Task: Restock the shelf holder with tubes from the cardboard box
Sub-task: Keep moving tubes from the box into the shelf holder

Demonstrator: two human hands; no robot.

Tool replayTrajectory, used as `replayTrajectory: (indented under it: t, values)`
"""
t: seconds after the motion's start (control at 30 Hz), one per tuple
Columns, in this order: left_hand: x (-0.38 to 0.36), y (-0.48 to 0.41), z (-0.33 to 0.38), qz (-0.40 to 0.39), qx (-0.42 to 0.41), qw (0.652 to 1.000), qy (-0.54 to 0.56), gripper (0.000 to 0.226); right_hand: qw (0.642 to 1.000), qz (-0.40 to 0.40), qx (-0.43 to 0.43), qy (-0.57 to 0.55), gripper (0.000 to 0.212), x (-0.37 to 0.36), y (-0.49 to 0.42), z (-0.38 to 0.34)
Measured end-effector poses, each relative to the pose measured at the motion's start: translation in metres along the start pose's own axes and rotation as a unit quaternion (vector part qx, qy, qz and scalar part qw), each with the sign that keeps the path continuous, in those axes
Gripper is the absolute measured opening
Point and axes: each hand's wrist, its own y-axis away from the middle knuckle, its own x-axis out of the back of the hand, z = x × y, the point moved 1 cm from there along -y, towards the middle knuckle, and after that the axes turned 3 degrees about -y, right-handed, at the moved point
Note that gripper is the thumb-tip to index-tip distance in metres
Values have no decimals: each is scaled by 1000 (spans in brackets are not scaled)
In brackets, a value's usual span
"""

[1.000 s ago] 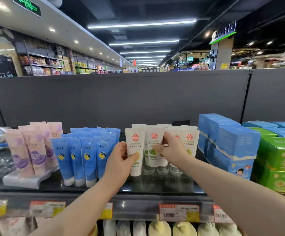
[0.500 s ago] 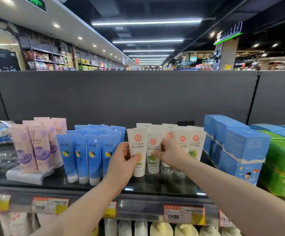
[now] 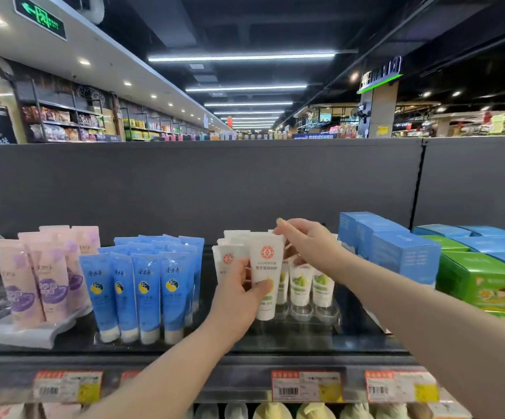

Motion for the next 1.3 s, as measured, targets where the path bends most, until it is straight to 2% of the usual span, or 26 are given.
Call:
replayTrajectory:
  t: [0.1,0.17,0.23,0.3,0.37,0.43,0.5,0.57,0.67,0.77,0.87,0.97,1.07,1.3]
  values:
    - [-14,-3,11,-12,-9,1000,0,31,995,-83,31,-40,31,18,6,-10]
    - [-19,-7,15,-19,-15,1000,-4,28,993,-108,54,-11,18,27,5,-9]
    - [-20,-12,20,-21,-33,998,-51,26,991,-111,60,41,5,33,2,-8]
    - [-16,-16,24,1,-82,986,-145,28,988,-101,65,97,6,37,-1,-9]
    - [-6,-21,29,58,-157,940,-297,36,985,-85,64,138,8,38,-3,-8]
    - [4,-29,28,76,-196,865,-456,44,985,-73,50,150,7,37,-5,-4]
    - [12,-36,23,26,-164,803,-573,50,986,-67,32,146,8,33,-7,2]
    - [17,-41,16,-30,-126,769,-626,60,988,-60,20,141,13,27,-8,7]
    - [21,-43,10,-55,-112,768,-629,70,988,-59,11,140,24,17,-8,13]
    - [23,-43,8,-52,-126,774,-619,72,983,-71,14,170,10,8,-9,17]
    - [25,-44,5,-52,-136,776,-614,73,983,-79,2,163,8,3,-12,19]
    - [26,-44,3,-52,-145,778,-609,73,979,-92,-6,181,17,3,-16,14]
    - [26,-44,0,-49,-152,779,-606,72,969,-129,-17,211,8,2,-21,7]
    - [27,-45,-3,-43,-168,779,-603,71,962,-152,-29,224,16,-1,-25,3]
